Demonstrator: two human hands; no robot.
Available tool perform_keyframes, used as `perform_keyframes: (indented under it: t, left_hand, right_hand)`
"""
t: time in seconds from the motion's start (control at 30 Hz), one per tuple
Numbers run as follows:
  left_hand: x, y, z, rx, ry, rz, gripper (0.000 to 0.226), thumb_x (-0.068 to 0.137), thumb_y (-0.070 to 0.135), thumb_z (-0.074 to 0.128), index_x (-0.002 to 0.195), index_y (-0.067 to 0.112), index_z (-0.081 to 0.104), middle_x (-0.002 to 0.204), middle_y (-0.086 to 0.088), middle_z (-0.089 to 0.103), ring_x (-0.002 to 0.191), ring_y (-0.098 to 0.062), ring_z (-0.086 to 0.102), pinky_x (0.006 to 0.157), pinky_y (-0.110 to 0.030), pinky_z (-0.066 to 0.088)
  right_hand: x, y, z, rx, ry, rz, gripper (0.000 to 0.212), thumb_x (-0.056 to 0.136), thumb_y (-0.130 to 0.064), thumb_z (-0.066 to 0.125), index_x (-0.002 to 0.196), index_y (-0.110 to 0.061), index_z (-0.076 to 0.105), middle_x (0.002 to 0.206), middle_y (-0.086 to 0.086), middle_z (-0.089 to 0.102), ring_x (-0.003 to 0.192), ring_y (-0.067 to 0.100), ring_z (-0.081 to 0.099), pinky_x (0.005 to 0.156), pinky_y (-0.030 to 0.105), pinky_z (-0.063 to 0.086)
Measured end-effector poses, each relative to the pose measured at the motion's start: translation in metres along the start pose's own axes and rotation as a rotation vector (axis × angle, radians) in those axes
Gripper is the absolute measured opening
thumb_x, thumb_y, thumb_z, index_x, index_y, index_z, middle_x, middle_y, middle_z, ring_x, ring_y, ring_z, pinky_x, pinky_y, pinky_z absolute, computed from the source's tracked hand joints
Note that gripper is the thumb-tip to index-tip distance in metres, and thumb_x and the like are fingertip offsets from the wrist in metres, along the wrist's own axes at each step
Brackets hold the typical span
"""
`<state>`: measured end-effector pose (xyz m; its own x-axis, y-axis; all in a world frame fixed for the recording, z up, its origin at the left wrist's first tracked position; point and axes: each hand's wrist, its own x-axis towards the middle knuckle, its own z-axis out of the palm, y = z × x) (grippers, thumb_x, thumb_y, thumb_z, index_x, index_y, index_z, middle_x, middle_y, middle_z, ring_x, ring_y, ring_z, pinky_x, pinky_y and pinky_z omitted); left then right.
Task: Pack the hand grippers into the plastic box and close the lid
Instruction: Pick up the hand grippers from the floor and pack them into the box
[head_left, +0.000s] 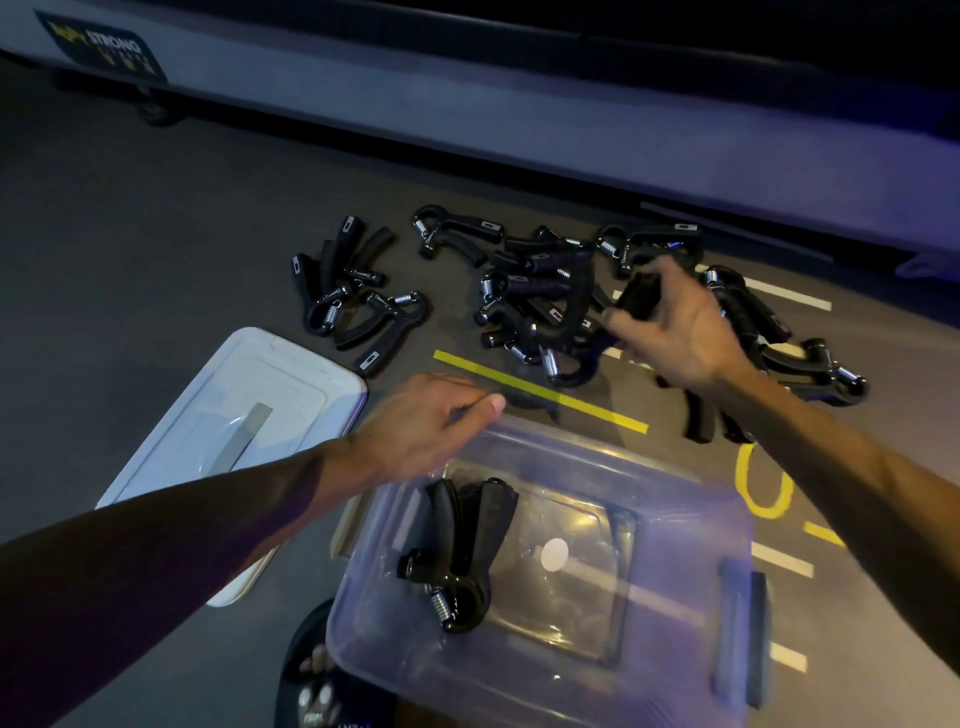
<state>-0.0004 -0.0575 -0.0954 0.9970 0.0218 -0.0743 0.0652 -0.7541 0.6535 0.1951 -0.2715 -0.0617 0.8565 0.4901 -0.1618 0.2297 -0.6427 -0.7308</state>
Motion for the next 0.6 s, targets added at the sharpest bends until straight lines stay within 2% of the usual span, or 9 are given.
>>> perform_keyframes:
  t: [0.07, 0.13, 0.2, 0.27, 0.37, 0.43, 0.5, 0.6]
  left_hand:
    - [-0.001, 0.002, 0.000, 0.007, -0.001, -0.013, 0.060, 0.102, 0.057, 0.033, 0.071, 0.008, 0.047, 0.064, -0.006, 0.049, 0.066, -0.024, 0.051, 0.065, -0.044, 0.045]
    - [-0.002, 0.004, -0.001, 0.045, -0.004, -0.033, 0.064, 0.100, 0.060, 0.032, 0.072, 0.007, 0.056, 0.064, -0.007, 0.054, 0.066, -0.025, 0.054, 0.064, -0.043, 0.045]
    - [-0.003, 0.001, -0.001, 0.065, -0.034, -0.086, 0.053, 0.098, 0.054, 0.046, 0.070, 0.013, 0.062, 0.061, -0.003, 0.055, 0.062, -0.021, 0.053, 0.062, -0.037, 0.044]
    - [-0.004, 0.000, -0.003, 0.006, -0.065, -0.093, 0.038, 0.090, 0.046, 0.056, 0.069, 0.015, 0.059, 0.064, -0.001, 0.051, 0.062, -0.021, 0.046, 0.061, -0.035, 0.043]
    - [-0.003, 0.002, -0.001, 0.054, -0.031, -0.029, 0.053, 0.100, 0.053, 0.036, 0.063, 0.016, 0.042, 0.060, 0.000, 0.044, 0.062, -0.024, 0.044, 0.059, -0.035, 0.034]
    - [-0.001, 0.006, -0.001, 0.079, -0.019, -0.028, 0.053, 0.102, 0.051, 0.033, 0.062, 0.016, 0.035, 0.060, -0.002, 0.042, 0.062, -0.025, 0.043, 0.059, -0.035, 0.033]
    - [-0.001, 0.006, -0.001, 0.093, -0.007, -0.021, 0.054, 0.102, 0.051, 0.033, 0.064, 0.014, 0.037, 0.060, -0.002, 0.043, 0.062, -0.025, 0.045, 0.059, -0.036, 0.036]
    - [-0.002, 0.005, -0.001, 0.105, 0.001, -0.009, 0.053, 0.102, 0.050, 0.034, 0.064, 0.013, 0.036, 0.059, -0.002, 0.040, 0.060, -0.023, 0.043, 0.056, -0.035, 0.029]
  right_hand:
    - [-0.017, -0.030, -0.020, 0.228, 0.004, -0.047, 0.033, 0.085, -0.026, 0.069, 0.108, -0.018, 0.047, 0.071, 0.010, 0.069, 0.059, 0.028, 0.068, 0.060, 0.051, 0.057]
    - [-0.037, -0.055, -0.033, 0.328, -0.026, -0.086, 0.021, 0.090, -0.011, 0.066, 0.099, -0.013, 0.047, 0.068, 0.019, 0.066, 0.052, 0.030, 0.062, 0.051, 0.046, 0.053]
    - [-0.063, -0.071, -0.034, 0.373, -0.158, -0.072, 0.017, 0.092, -0.007, 0.065, 0.093, -0.011, 0.049, 0.069, 0.026, 0.068, 0.048, 0.030, 0.060, 0.043, 0.037, 0.050]
    - [-0.092, -0.069, -0.014, 0.358, -0.359, 0.008, 0.014, 0.092, -0.006, 0.065, 0.094, -0.005, 0.051, 0.073, 0.029, 0.069, 0.049, 0.031, 0.062, 0.044, 0.037, 0.051]
    - [-0.135, -0.051, 0.037, 0.231, -0.609, 0.134, 0.017, 0.092, -0.011, 0.064, 0.096, -0.004, 0.050, 0.071, 0.026, 0.070, 0.052, 0.033, 0.066, 0.050, 0.045, 0.053]
    - [-0.146, -0.040, 0.067, 0.137, -0.667, 0.141, 0.021, 0.090, -0.019, 0.064, 0.098, -0.011, 0.046, 0.063, 0.018, 0.070, 0.052, 0.030, 0.067, 0.048, 0.038, 0.053]
    - [-0.145, -0.032, 0.087, 0.063, -0.666, 0.155, 0.024, 0.089, -0.022, 0.062, 0.100, -0.012, 0.044, 0.061, 0.012, 0.070, 0.050, 0.026, 0.067, 0.046, 0.032, 0.052]
    - [-0.140, -0.029, 0.102, 0.043, -0.673, 0.180, 0.024, 0.091, -0.022, 0.062, 0.102, -0.014, 0.042, 0.061, 0.007, 0.069, 0.047, 0.018, 0.064, 0.046, 0.029, 0.053]
